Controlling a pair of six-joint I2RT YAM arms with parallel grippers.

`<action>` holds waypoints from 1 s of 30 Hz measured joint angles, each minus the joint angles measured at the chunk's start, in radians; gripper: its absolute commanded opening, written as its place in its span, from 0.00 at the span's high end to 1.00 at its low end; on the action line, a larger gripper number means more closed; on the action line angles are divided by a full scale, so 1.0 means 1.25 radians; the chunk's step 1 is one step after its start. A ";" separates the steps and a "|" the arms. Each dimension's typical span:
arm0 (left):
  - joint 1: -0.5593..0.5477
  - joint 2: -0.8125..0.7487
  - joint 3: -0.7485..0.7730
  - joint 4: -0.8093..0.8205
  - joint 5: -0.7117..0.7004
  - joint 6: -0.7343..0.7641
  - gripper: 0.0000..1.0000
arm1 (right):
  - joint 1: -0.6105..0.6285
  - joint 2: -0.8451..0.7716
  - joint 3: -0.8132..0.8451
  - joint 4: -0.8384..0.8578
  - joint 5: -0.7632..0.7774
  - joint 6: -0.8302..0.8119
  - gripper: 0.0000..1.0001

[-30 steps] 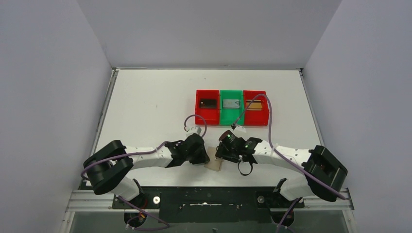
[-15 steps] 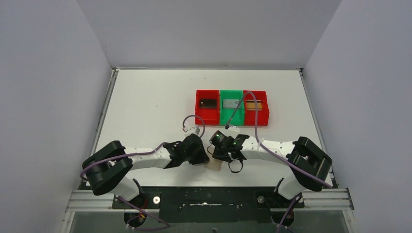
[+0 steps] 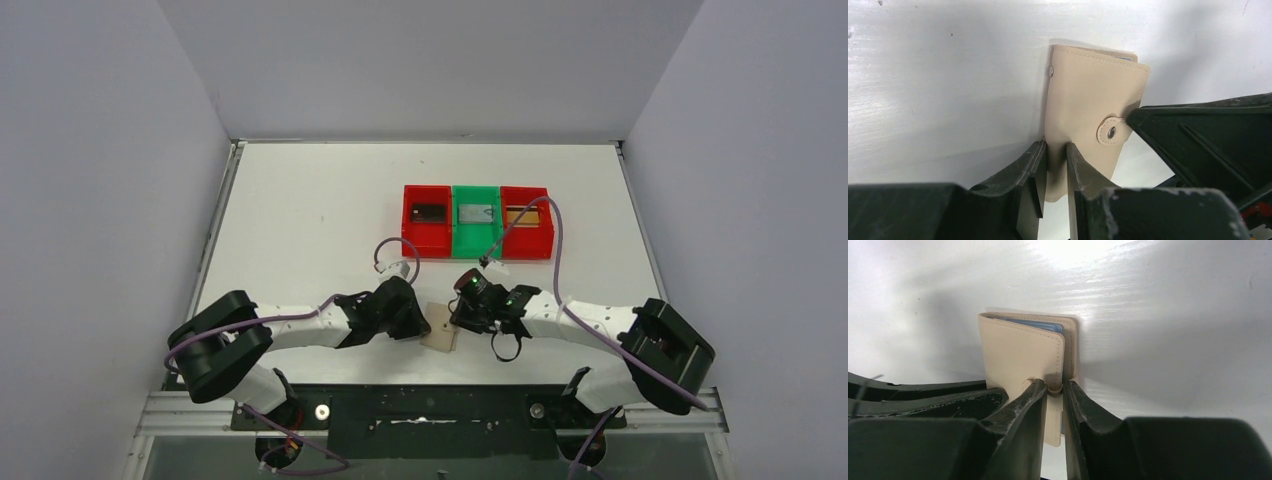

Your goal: Take the credit cards out of the card holder

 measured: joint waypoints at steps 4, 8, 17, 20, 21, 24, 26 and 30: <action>0.001 0.000 -0.002 0.003 0.001 -0.002 0.95 | -0.002 -0.009 0.002 -0.007 0.000 -0.008 0.48; 0.002 0.000 -0.002 0.006 0.003 -0.002 0.95 | 0.026 0.008 0.038 -0.050 0.015 -0.018 0.41; 0.003 -0.001 -0.007 0.013 0.006 -0.003 0.97 | 0.062 0.132 0.142 -0.127 0.055 -0.009 0.59; 0.004 -0.003 -0.012 0.020 0.006 -0.004 0.99 | 0.071 0.142 0.157 -0.154 0.075 0.000 0.76; 0.004 -0.003 -0.013 0.021 0.006 -0.004 0.99 | 0.073 0.142 0.158 -0.157 0.081 0.003 0.81; 0.004 -0.003 -0.013 0.022 0.006 -0.006 1.00 | 0.075 0.136 0.159 -0.163 0.089 0.008 0.87; 0.004 -0.003 -0.013 0.022 0.006 -0.007 1.00 | 0.073 0.130 0.149 -0.151 0.088 0.008 0.92; 0.004 -0.005 -0.016 0.025 0.007 -0.010 1.00 | 0.052 0.075 0.079 -0.073 0.058 0.007 0.97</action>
